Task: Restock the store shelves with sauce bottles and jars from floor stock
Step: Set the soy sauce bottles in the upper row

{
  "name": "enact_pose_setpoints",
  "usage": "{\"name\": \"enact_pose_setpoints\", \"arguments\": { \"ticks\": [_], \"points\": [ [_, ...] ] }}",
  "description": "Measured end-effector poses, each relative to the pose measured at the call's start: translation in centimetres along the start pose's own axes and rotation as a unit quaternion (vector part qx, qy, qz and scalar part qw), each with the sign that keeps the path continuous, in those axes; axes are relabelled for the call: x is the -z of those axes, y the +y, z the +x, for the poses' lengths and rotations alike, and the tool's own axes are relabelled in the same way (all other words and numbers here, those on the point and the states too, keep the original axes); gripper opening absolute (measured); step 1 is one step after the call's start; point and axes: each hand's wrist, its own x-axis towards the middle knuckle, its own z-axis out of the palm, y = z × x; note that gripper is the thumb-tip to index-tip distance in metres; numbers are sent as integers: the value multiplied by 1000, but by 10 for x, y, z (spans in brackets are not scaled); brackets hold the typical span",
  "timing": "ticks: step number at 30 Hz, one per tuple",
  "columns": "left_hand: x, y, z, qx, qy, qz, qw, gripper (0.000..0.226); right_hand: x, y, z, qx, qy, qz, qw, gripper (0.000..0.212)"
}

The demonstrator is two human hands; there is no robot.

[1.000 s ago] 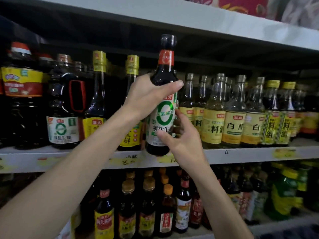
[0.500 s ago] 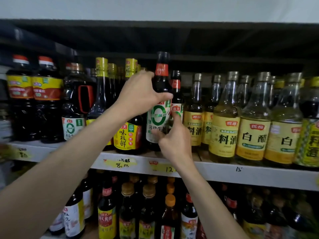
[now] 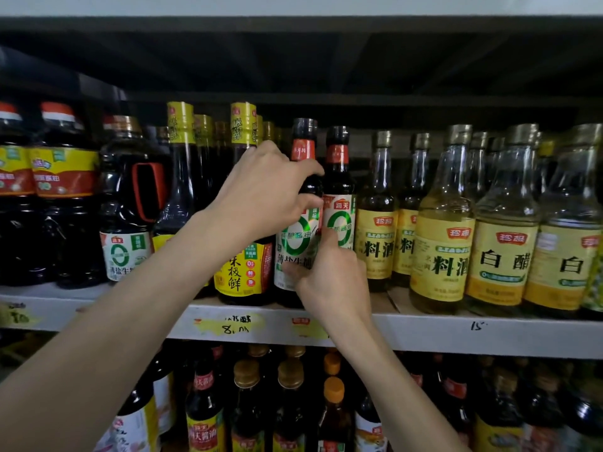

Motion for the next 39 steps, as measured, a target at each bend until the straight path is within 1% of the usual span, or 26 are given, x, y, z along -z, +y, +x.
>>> {"name": "enact_pose_setpoints", "arguments": {
  "ticks": [4, 6, 8, 10, 13, 17, 19, 21, 23, 24, 25, 26, 27, 29, 31, 32, 33, 34, 35, 36, 38, 39],
  "points": [
    [-4, -5, -1, -19, 17, 4, 1000, 52, 1, 1, 1, 14, 2, -40, 999, 55],
    [-6, -7, -5, -22, 26, -26, 999, 51, 0, 1, -2, 16, 1, -42, 999, 62],
    [-8, -11, -8, -8, 28, -73, 997, 50, 0, 3, -5, 19, 4, -46, 999, 71],
    [-10, -12, -9, -1, 29, -88, 996, 50, 1, 4, -6, 28, 11, -52, 998, 73],
    [-10, -10, -8, -6, 42, -64, 997, 50, 2, 7, -3, 34, 4, -51, 998, 72],
    [-7, -7, -8, 1, 29, -26, 999, 52, 2, 12, -1, 38, -14, -49, 998, 83],
    [-5, -1, -12, 15, 27, 17, 999, 54, 4, 16, -5, 46, -20, -36, 998, 84],
    [-4, 6, -25, 50, 53, 59, 996, 54, 8, 21, -13, 65, 11, -4, 998, 70],
    [-5, 17, -46, 100, 126, 46, 986, 47, 14, 31, -30, 85, 75, 45, 993, 47],
    [-9, 27, -58, 101, 169, 31, 980, 39, 17, 38, -41, 95, 109, 65, 987, 37],
    [-16, 42, -71, 81, 207, 13, 975, 30, 20, 46, -55, 106, 145, 80, 981, 29],
    [-25, 61, -84, 49, 231, -15, 972, 24, 24, 57, -71, 112, 178, 90, 973, 23],
    [-35, 84, -97, 21, 236, -59, 970, 22, 29, 70, -91, 113, 210, 94, 966, 20],
    [-58, 137, -123, -16, 188, -174, 966, 21, 42, 101, -136, 107, 280, 73, 951, 17],
    [-85, 194, -148, -40, 101, -282, 953, 18, 57, 137, -190, 77, 323, 21, 943, 17],
    [-101, 222, -161, -52, 47, -326, 943, 17, 65, 157, -220, 39, 322, -1, 946, 17],
    [-116, 250, -175, -65, -13, -365, 929, 17, 71, 178, -253, -18, 319, -14, 948, 16],
    [-131, 277, -190, -80, -71, -398, 911, 15, 76, 200, -287, -89, 325, -13, 942, 16],
    [-146, 304, -206, -96, -121, -419, 895, 15, 81, 221, -320, -162, 342, -3, 925, 17],
    [-164, 330, -226, -122, -165, -425, 882, 14, 85, 244, -357, -238, 363, 0, 901, 17],
    [-205, 384, -284, -186, -250, -418, 853, 15, 82, 292, -445, -384, 385, -30, 839, 14],
    [-227, 410, -316, -209, -293, -418, 834, 16, 79, 320, -490, -448, 380, -52, 807, 13]
  ]
}}
